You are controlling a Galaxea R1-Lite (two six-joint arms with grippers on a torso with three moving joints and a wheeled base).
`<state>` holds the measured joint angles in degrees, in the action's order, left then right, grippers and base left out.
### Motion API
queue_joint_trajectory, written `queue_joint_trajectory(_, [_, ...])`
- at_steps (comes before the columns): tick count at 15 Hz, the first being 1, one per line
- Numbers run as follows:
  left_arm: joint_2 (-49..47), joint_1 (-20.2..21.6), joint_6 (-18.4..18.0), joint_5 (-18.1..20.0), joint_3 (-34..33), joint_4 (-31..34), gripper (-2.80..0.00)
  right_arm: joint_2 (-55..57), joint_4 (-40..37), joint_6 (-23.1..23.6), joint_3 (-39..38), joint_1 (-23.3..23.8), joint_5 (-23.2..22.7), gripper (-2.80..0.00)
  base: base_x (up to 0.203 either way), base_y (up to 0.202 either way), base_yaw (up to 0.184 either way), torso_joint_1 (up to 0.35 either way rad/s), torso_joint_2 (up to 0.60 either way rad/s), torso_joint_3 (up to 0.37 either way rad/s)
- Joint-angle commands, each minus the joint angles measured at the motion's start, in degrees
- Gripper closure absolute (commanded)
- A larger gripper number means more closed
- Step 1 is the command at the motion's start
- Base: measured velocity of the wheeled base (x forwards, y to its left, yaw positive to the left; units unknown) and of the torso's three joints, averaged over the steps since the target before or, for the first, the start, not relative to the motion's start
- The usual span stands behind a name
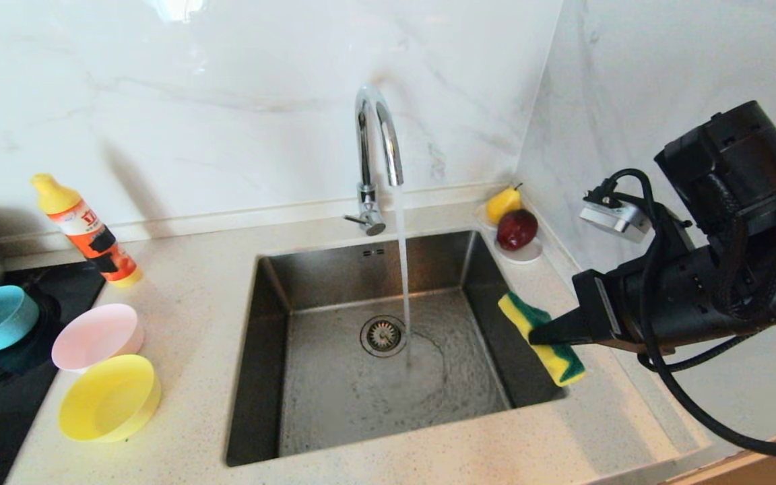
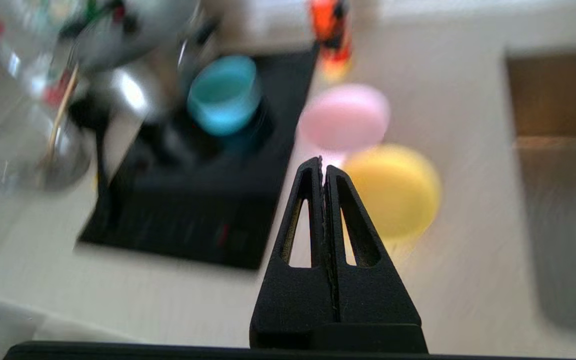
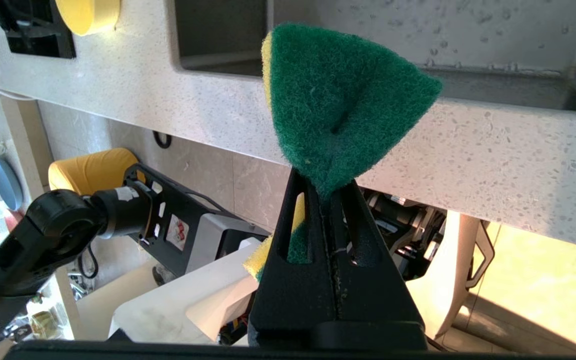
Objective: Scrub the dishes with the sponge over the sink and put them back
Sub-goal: Put down the sponge
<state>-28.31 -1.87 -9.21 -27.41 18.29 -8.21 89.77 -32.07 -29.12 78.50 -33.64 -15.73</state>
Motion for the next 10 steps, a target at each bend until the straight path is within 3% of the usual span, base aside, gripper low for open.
queue_joint_trajectory(1, [13.73, 1.45, 0.52, -0.47, -7.95, 1.06, 0.00, -0.12, -0.18, -0.11, 0.15, -0.41, -0.02, 0.00, 0.000, 0.000, 0.000, 0.000, 0.00, 0.000])
queue_joint_trajectory(3, [21.29, 2.06, 0.76, 2.19, -14.63, 2.27, 0.00, -0.64, -0.18, -0.06, 0.28, -0.65, -0.01, 0.00, 0.000, 0.000, 0.000, 0.000, 0.00, 0.000])
queue_joint_trajectory(7, [28.32, 2.39, 1.66, 19.25, -14.94, 11.53, 0.00, -0.41, -0.18, -0.07, -0.10, -0.64, 0.06, 0.00, 0.000, 0.000, 0.000, 0.000, 0.00, 0.000])
queue_joint_trajectory(10, [28.39, 2.38, 4.46, 25.55, -15.67, 11.84, 0.00, 0.14, -0.18, 0.54, -0.18, -0.76, 0.26, 0.00, 0.000, 0.000, 0.000, 0.000, 0.00, 0.000])
